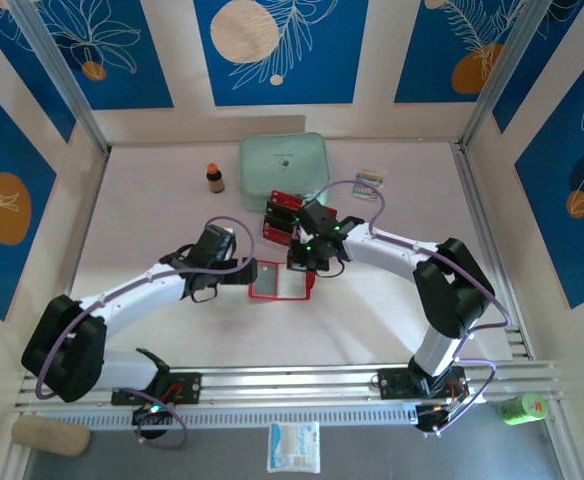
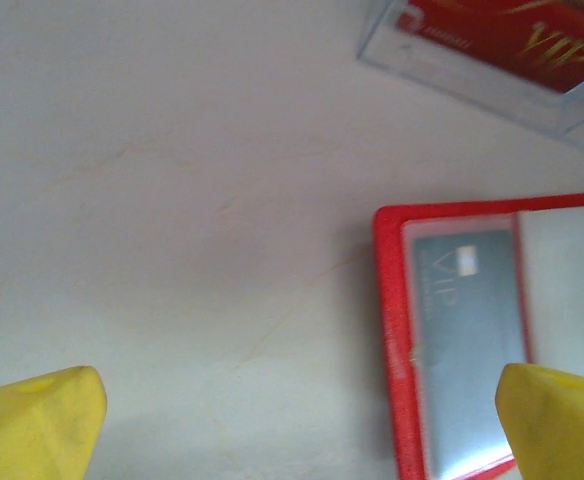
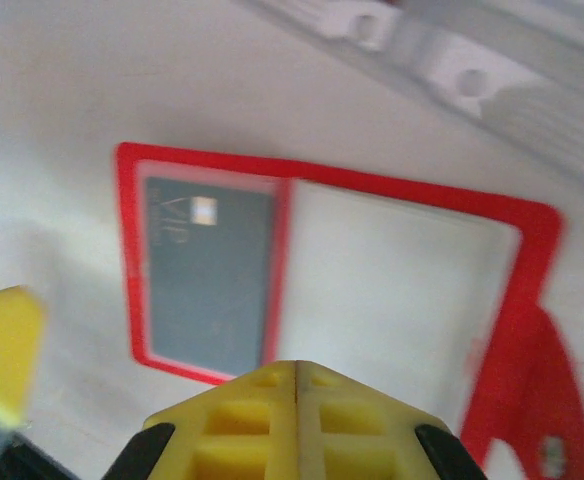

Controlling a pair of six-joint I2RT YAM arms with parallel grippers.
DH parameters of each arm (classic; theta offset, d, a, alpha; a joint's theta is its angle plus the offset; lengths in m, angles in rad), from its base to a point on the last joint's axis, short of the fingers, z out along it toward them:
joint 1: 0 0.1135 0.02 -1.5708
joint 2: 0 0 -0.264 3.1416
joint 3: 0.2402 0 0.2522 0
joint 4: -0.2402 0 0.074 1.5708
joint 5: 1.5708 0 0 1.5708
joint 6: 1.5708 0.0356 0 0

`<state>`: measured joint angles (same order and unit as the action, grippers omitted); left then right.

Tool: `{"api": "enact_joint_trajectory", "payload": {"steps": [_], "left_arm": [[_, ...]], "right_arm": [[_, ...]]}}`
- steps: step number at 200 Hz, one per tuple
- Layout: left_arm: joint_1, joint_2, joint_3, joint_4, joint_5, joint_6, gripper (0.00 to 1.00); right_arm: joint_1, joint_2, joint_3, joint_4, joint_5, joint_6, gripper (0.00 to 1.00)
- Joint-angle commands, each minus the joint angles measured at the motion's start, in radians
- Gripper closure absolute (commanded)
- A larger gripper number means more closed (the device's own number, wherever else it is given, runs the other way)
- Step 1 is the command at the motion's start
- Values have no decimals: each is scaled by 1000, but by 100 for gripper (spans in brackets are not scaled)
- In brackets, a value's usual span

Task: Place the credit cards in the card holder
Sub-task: Insert the credit card into the card slot, then flip over the card slot on the card holder.

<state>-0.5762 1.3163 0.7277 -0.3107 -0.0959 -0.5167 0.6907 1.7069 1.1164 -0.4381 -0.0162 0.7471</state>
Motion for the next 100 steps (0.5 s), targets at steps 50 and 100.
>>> {"api": "enact_joint_trajectory", "payload": {"steps": [50, 100], "left_arm": [[-99, 33, 86, -9, 73, -66, 0], [-199, 136, 127, 58, 54, -116, 0]], "right_arm": [[-80, -2, -30, 4, -98, -41, 100], [-80, 60, 20, -4, -118, -49, 100]]}}
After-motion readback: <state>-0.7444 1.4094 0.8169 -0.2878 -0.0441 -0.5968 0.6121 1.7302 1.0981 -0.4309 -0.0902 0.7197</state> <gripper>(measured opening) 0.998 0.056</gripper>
